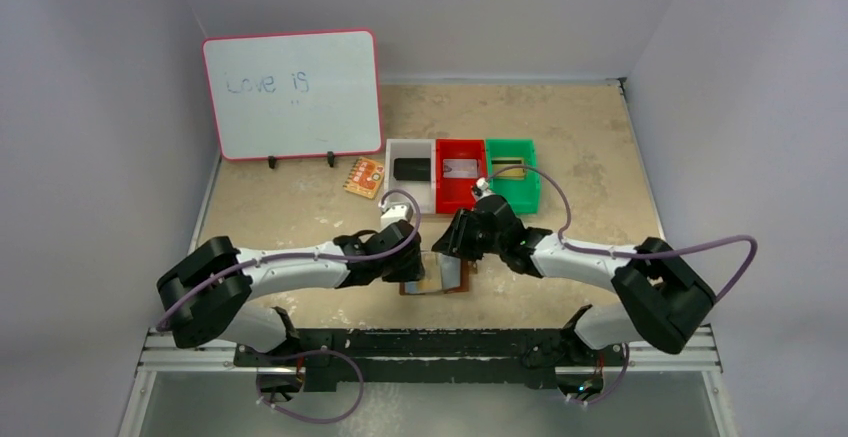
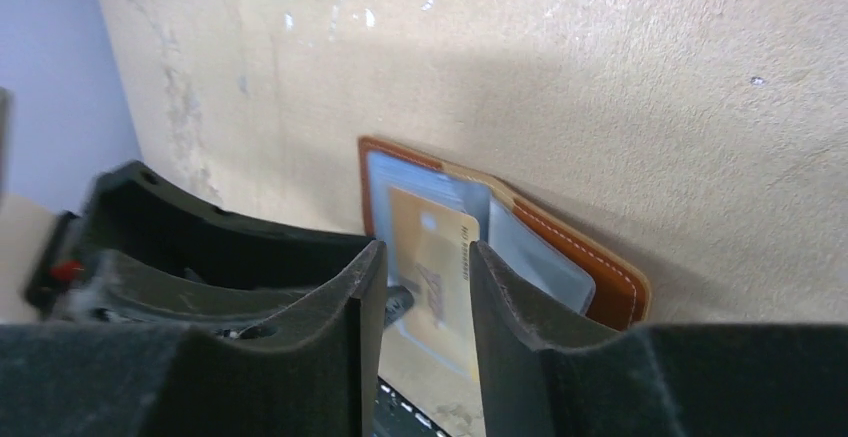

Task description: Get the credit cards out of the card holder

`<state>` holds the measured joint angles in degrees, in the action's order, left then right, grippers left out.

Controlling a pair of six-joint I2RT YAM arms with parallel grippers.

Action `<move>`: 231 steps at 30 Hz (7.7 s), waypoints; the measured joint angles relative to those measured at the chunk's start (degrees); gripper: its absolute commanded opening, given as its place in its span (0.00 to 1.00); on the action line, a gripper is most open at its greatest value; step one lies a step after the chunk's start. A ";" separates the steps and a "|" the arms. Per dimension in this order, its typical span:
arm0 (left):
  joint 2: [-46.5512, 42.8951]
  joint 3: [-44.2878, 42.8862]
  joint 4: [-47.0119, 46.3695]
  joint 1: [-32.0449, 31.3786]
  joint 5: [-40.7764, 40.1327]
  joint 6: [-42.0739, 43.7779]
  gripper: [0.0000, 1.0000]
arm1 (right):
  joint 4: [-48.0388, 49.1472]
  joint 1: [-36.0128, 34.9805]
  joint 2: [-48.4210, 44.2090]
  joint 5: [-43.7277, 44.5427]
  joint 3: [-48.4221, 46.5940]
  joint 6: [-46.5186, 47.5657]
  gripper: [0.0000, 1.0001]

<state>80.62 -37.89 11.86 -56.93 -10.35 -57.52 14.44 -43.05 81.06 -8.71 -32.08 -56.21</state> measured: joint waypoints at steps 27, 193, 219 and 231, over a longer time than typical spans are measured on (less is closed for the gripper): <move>-15.34 -1.90 8.70 -3.96 -22.75 -9.05 0.92 | 2.78 0.11 -10.47 -4.39 9.22 4.52 0.44; 7.30 -6.49 -0.66 -3.91 -0.98 1.09 0.13 | 25.33 6.62 3.26 -14.34 17.62 -9.49 0.22; 9.84 -8.46 -0.46 -4.35 -4.02 -0.39 0.00 | 26.99 8.09 1.40 -15.19 19.89 -10.71 0.15; 10.14 -8.57 -0.39 -4.63 -5.33 -0.48 0.00 | 24.76 9.38 -2.47 -14.40 20.98 -10.71 0.00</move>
<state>90.76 -46.46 11.46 -61.56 -15.68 -58.00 39.20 -33.67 78.59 -23.11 -11.09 -66.92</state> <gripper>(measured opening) 0.009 0.031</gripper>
